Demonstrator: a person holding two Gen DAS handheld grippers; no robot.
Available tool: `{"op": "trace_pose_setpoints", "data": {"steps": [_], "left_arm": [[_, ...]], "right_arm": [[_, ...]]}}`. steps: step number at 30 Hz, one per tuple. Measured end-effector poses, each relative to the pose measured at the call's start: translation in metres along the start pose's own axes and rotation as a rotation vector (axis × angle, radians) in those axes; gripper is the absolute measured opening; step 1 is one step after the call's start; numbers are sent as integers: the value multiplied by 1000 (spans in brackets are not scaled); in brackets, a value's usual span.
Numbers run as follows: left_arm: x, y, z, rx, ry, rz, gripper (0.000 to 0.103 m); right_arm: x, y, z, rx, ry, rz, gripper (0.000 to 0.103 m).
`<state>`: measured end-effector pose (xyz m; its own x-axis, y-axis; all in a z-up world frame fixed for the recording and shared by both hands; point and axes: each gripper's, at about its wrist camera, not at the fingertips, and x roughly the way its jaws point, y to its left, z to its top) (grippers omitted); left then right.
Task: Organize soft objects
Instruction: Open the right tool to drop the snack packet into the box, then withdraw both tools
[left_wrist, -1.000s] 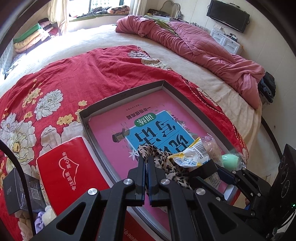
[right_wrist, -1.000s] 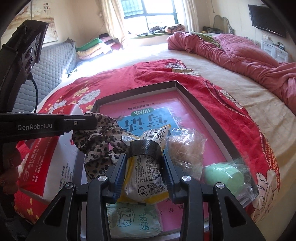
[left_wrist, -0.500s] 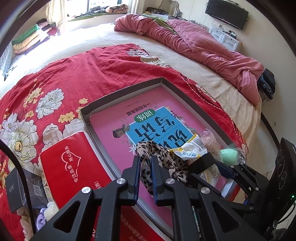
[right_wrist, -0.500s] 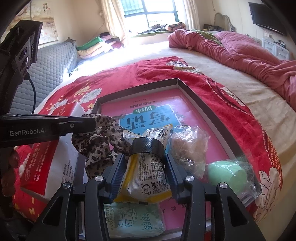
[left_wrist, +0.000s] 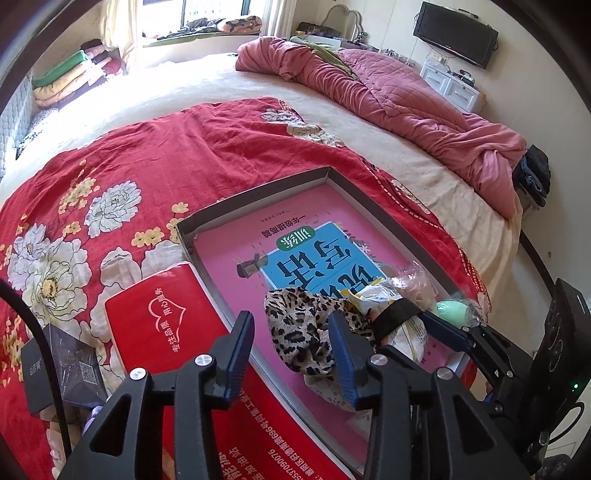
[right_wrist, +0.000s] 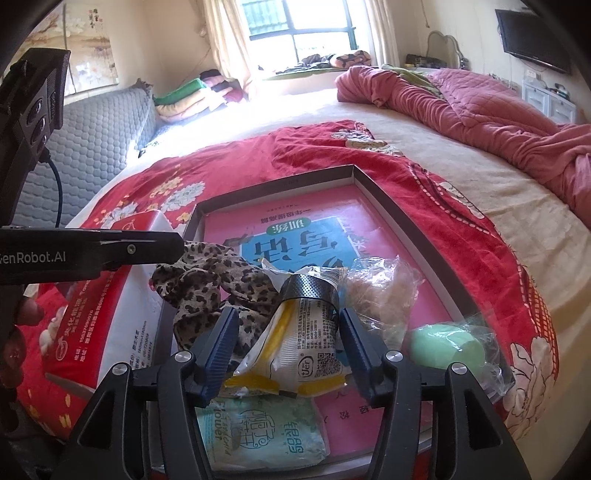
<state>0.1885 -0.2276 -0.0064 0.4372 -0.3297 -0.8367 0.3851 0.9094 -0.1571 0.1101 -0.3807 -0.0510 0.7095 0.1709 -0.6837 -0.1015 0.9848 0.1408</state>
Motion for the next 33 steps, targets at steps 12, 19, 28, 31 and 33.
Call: {"op": "trace_pose_setpoints", "data": {"steps": [12, 19, 28, 31, 33], "left_arm": [[-18, -1, -7, 7, -31, -2, 51], [-33, -5, -12, 15, -61, -11, 56], [-60, -6, -20, 17, -97, 2, 62], [-71, -5, -23, 17, -117, 11, 64], [-78, -5, -26, 20, -128, 18, 65]], "right_arm": [[-10, -4, 3, 17, -38, -35, 60], [-29, -7, 6, 40, -100, -63, 66], [-47, 2, 10, 27, -139, -99, 73], [-52, 8, 11, 20, -144, -120, 74], [-54, 11, 11, 17, -141, -128, 74]]}}
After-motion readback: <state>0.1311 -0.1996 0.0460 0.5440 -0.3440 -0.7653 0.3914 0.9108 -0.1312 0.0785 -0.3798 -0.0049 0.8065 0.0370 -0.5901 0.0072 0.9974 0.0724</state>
